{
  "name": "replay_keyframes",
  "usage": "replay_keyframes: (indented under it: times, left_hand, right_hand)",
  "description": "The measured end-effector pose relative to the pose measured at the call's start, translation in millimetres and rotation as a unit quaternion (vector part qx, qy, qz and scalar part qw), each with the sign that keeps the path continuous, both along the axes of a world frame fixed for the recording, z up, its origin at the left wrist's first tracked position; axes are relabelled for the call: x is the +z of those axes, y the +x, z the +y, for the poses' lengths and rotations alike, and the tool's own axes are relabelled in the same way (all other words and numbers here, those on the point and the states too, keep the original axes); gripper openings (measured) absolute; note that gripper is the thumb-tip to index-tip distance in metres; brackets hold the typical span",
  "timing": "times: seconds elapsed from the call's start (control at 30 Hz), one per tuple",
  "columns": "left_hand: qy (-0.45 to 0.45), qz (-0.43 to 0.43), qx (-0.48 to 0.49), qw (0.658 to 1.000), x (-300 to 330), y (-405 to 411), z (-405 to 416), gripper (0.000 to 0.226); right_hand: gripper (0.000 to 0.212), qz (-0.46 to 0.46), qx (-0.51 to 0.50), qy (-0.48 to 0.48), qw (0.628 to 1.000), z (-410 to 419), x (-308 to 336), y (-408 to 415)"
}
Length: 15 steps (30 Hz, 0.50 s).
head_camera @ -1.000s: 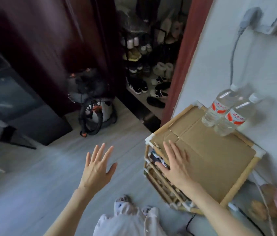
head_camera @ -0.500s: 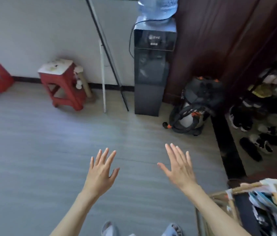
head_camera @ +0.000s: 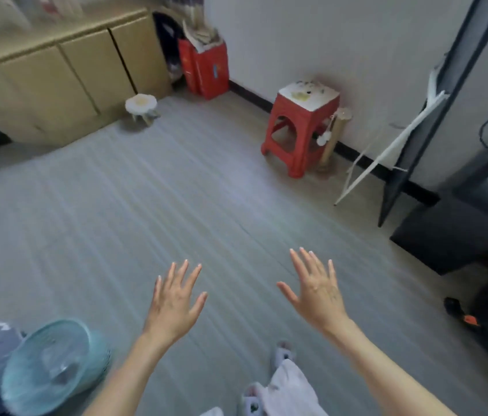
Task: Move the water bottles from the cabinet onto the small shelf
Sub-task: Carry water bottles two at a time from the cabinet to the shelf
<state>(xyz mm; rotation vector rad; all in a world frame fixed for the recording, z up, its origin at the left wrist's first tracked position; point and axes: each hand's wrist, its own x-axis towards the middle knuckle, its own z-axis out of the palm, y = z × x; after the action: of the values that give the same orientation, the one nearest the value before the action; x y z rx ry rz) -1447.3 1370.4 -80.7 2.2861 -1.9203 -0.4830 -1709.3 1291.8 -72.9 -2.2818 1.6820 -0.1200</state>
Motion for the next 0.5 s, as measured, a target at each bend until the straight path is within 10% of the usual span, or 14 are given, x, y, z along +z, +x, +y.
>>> replay_keyframes:
  times: [0.5]
  left_hand:
    - [-0.065, 0.008, 0.256, 0.964, 12.1, 181.3, -164.7, 0.078]
  right_hand:
    - [0.074, -0.011, 0.231, -0.034, 0.972, -285.4, 17.2, 238.4]
